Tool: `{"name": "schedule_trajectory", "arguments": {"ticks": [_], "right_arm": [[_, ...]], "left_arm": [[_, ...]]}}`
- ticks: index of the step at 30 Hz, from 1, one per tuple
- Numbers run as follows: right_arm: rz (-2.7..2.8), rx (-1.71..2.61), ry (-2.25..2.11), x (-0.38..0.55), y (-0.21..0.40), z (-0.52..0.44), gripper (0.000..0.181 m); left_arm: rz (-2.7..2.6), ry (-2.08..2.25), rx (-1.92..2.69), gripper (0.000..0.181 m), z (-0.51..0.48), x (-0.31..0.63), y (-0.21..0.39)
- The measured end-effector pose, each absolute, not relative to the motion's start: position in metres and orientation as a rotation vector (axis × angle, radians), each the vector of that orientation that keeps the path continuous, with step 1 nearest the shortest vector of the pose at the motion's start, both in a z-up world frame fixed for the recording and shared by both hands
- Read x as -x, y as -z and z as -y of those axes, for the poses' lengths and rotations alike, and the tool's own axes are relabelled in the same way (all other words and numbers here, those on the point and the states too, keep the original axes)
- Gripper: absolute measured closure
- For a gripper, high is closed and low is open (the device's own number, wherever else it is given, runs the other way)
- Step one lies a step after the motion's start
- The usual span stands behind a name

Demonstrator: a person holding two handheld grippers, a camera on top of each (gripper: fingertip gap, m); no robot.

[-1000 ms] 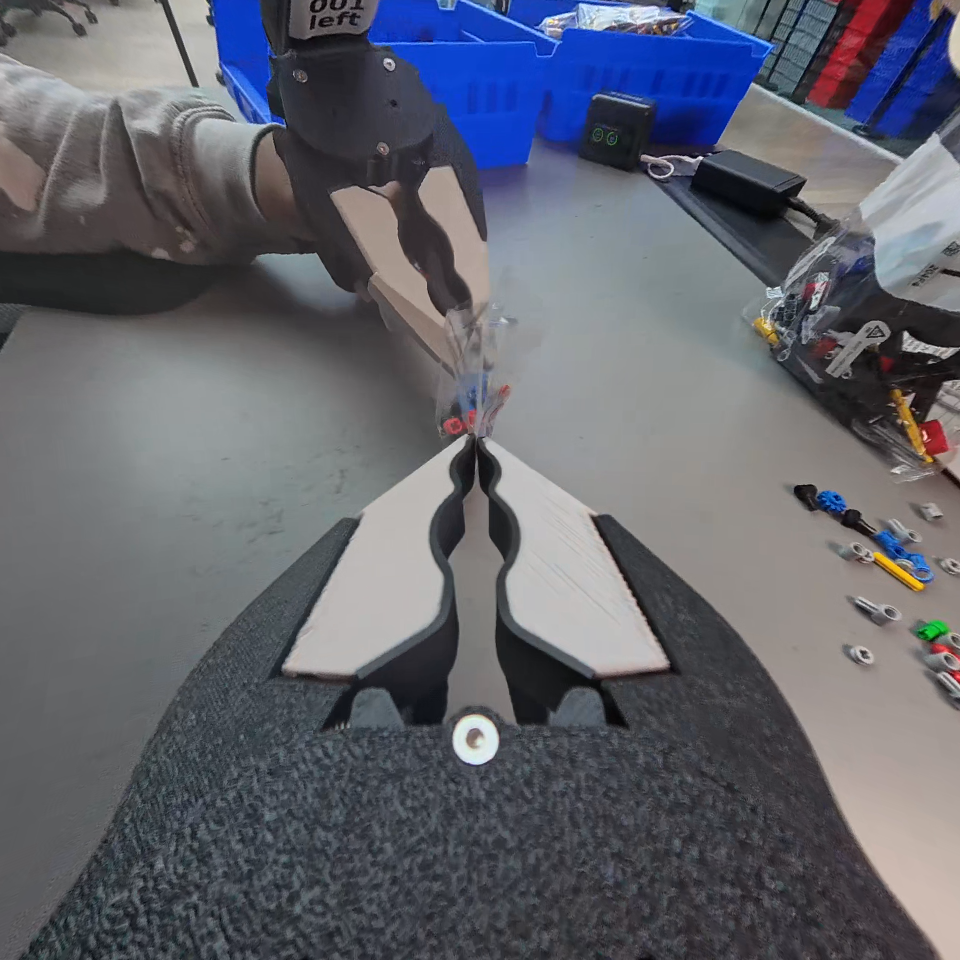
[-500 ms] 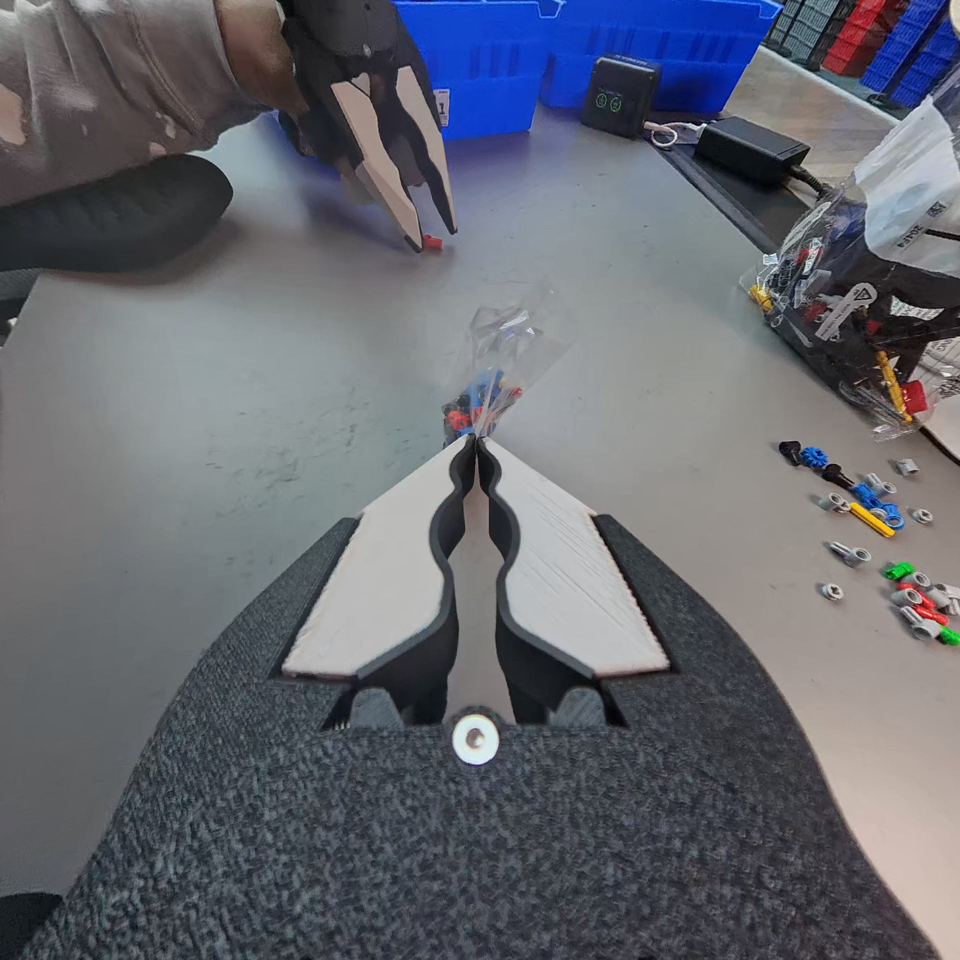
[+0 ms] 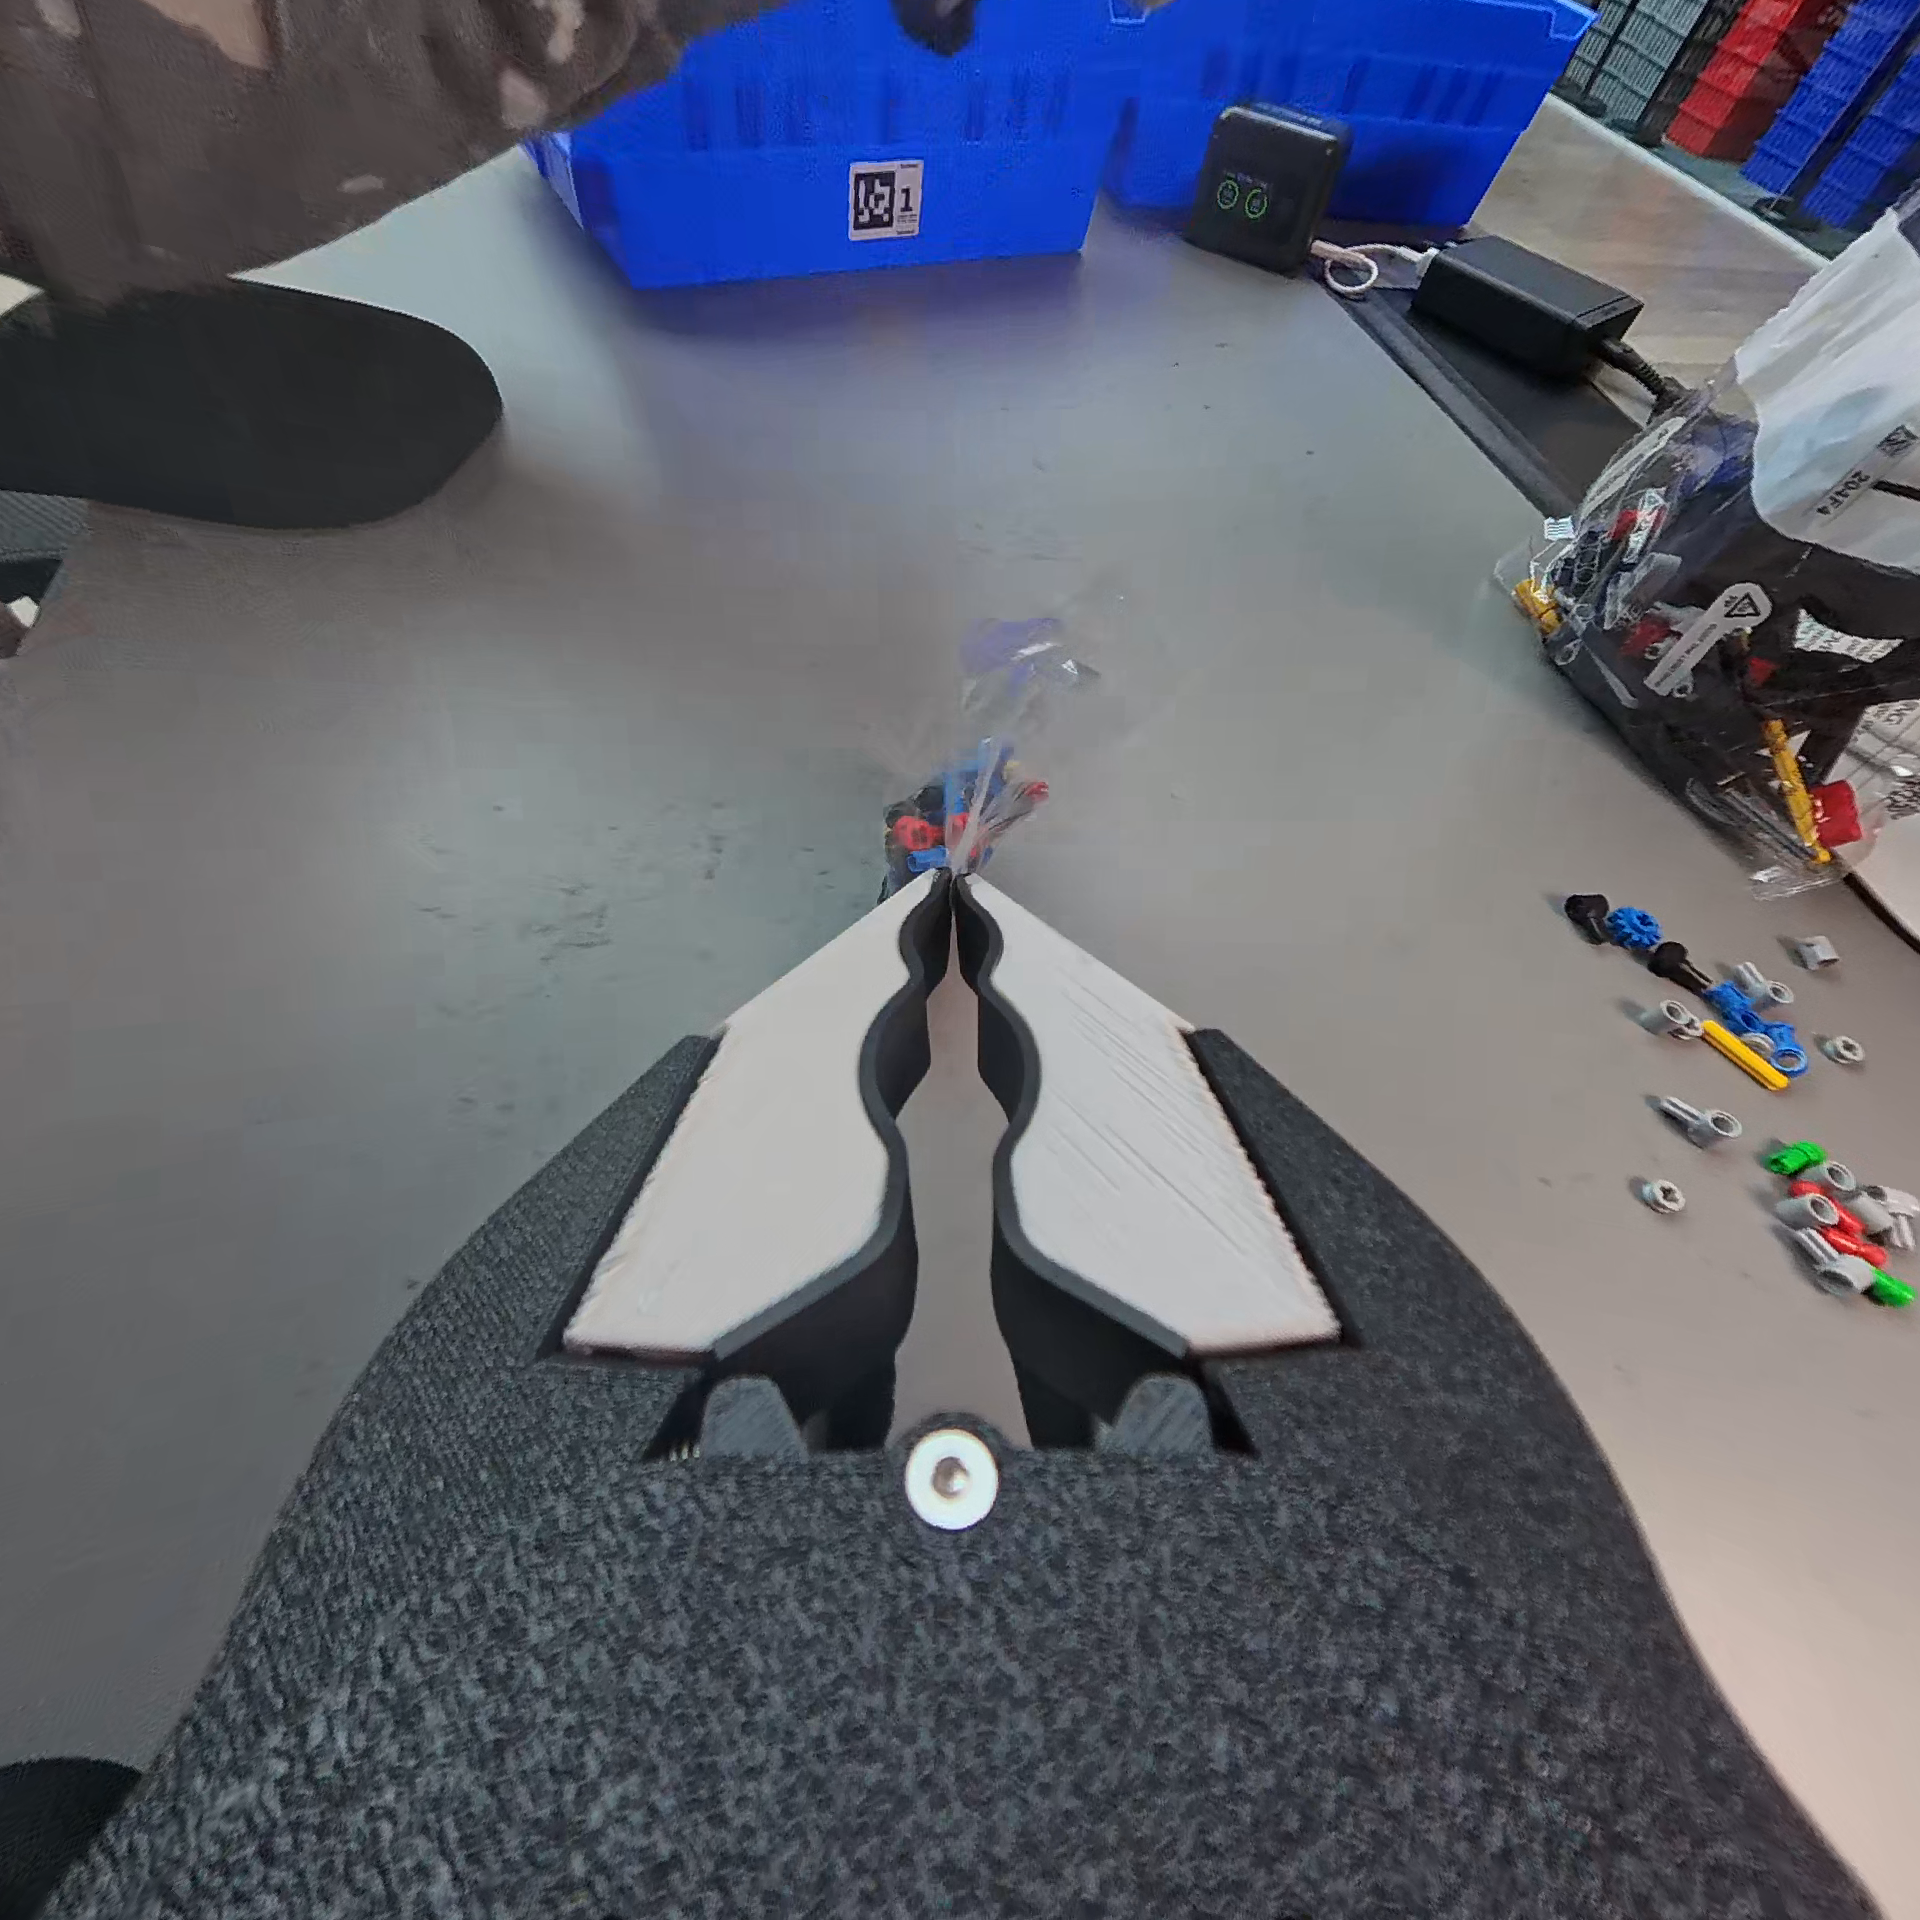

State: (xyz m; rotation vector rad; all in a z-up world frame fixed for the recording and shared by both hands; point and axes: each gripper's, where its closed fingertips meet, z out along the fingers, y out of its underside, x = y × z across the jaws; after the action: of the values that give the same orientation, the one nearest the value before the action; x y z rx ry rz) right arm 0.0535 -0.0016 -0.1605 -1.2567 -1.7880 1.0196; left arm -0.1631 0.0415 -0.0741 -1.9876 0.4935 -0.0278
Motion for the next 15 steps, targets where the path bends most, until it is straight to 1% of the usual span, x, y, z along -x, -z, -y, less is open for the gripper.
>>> {"name": "schedule_trajectory", "arguments": {"ticks": [1,2,4,8,9,11,15], "right_arm": [[1.787,1.255,-1.020,-0.054,0.160,0.002,0.181],[1.785,1.254,-1.018,-0.054,0.160,0.002,0.181],[1.784,1.256,-1.012,-0.054,0.161,0.002,0.181],[1.789,1.260,-1.006,-0.055,0.163,0.002,0.181],[1.793,1.263,-0.992,-0.055,0.165,0.001,0.181],[1.806,1.262,-0.976,-0.056,0.168,0.001,0.181],[1.802,1.231,-0.988,-0.054,0.164,0.004,0.181]], "left_arm": [[-0.514,0.013,1.933,0.173,-0.066,0.159,0.048],[-0.538,0.008,1.907,0.173,-0.090,0.155,0.027],[-0.571,-0.045,1.929,0.173,-0.138,0.154,0.005],[-0.594,0.025,2.029,0.172,-0.200,0.140,0.007],[-0.592,0.033,2.032,0.166,-0.206,0.137,0.010],[-0.605,0.067,1.986,0.148,-0.204,0.126,0.011],[-0.654,0.324,1.786,0.138,-0.150,0.088,0.006]]}}
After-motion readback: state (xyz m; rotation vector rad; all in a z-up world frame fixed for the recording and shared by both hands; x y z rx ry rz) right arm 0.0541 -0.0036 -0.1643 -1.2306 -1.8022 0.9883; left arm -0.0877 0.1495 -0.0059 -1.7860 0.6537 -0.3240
